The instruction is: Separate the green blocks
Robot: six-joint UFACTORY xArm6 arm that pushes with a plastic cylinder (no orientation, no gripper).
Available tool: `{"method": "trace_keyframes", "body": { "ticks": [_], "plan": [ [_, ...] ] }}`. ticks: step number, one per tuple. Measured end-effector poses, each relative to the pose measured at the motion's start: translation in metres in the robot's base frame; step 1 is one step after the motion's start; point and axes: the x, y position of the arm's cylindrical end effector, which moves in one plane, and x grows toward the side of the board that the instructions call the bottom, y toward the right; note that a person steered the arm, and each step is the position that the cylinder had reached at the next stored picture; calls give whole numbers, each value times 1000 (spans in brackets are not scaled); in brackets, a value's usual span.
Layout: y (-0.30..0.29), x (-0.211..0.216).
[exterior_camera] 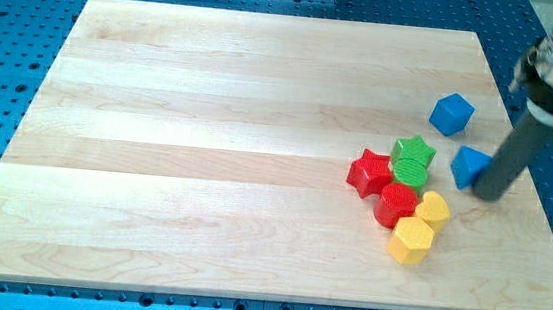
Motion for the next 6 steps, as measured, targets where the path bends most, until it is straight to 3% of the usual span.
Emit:
{"method": "trace_keyframes", "body": {
  "ticks": [1,3,5,6],
  "plan": [
    [-31,-38],
    [-26,23],
    [-159,-2],
    [-118,-40]
  ]
}}
